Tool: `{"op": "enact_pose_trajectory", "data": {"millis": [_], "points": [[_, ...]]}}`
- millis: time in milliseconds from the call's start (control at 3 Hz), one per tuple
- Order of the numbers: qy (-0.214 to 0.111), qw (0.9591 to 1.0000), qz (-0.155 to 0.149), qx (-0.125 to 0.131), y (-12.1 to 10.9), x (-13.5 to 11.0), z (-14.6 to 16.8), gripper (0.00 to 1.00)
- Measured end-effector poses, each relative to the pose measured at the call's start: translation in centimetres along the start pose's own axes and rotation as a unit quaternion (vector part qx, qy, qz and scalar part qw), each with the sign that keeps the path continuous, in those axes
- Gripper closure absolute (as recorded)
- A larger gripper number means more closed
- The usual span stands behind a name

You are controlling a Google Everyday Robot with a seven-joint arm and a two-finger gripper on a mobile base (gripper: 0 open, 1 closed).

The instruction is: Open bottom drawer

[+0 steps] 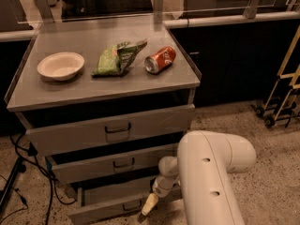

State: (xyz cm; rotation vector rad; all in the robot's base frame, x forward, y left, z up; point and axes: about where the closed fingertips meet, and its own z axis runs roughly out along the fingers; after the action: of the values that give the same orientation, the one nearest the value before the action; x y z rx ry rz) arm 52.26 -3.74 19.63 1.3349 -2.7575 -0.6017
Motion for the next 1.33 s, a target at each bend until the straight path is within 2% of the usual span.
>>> {"op": "enact_pose_trajectory", "data": {"millis": [333, 667, 1000, 1333], "points": [[0.002, 0.9999, 0.009, -0.010, 1.2, 1.8, -0.1, 0.00], [-0.043, 0.9978, 0.050, 0.003, 1.7, 2.6, -4.2, 0.00], [-0.031, 0.9978, 0.058, -0.005, 3.0, 5.7, -4.6, 0.00], [-0.031, 0.9978, 0.058, -0.005, 3.0, 5.7, -4.6, 0.00]]}}
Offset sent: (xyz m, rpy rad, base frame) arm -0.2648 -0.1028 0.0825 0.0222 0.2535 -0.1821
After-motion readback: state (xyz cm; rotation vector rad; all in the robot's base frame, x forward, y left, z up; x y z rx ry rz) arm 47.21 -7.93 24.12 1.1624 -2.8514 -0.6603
